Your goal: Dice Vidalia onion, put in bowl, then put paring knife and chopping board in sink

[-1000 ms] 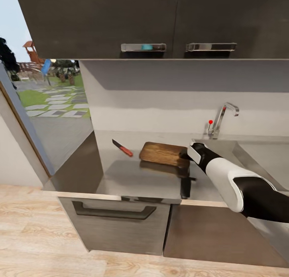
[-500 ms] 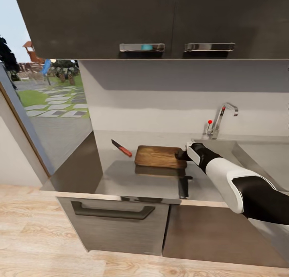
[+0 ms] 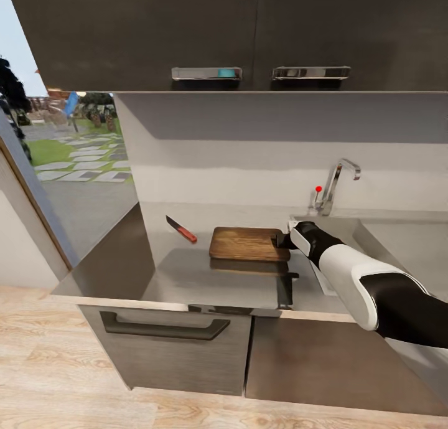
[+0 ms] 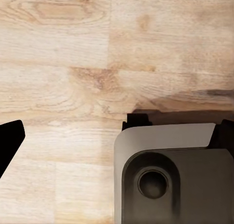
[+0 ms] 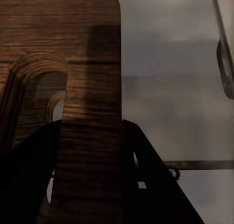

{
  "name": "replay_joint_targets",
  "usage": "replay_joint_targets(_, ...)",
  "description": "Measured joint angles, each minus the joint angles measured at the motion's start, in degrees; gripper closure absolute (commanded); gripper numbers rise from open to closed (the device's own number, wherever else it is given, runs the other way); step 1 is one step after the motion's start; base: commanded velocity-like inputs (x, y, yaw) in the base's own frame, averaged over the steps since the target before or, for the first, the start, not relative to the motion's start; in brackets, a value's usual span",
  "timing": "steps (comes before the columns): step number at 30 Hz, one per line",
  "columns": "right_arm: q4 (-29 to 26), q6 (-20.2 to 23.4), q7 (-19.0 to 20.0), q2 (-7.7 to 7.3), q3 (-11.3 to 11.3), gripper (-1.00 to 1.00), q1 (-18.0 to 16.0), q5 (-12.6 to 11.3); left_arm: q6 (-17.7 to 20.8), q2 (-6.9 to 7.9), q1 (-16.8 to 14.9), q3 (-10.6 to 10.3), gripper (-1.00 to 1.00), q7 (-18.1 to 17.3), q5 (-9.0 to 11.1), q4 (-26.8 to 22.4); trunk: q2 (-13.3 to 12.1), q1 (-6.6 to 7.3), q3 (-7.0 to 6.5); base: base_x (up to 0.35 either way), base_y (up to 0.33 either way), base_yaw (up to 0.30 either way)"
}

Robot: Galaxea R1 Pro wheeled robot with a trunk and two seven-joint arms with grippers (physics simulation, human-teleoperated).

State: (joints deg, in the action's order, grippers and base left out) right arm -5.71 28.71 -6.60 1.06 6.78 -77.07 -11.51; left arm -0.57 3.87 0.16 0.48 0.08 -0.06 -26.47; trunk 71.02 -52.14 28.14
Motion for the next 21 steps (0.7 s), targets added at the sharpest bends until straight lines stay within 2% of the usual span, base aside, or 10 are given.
replay_joint_targets(11, 0.0, -0.1, 0.0, 0.07, 0.0, 1.0, 0.0, 0.0, 0.0, 0.0, 0.0, 0.0, -1.0, 0.0, 0.0, 0.0, 0.0, 0.0, 0.0, 0.0, 0.0, 0.0)
replay_joint_targets(12, 0.0, -0.1, 0.0, 0.08, 0.0, -1.0, 0.0, 0.0, 0.0, 0.0, 0.0, 0.0, -1.0, 0.0, 0.0, 0.0, 0.0, 0.0, 0.0, 0.0, 0.0, 0.0)
replay_joint_targets(21, 0.0, -0.1, 0.0, -0.01, -0.1, -1.0, 0.0, 0.0, 0.0, 0.0, 0.0, 0.0, -1.0, 0.0, 0.0, 0.0, 0.0, 0.0, 0.0, 0.0, 0.0, 0.0)
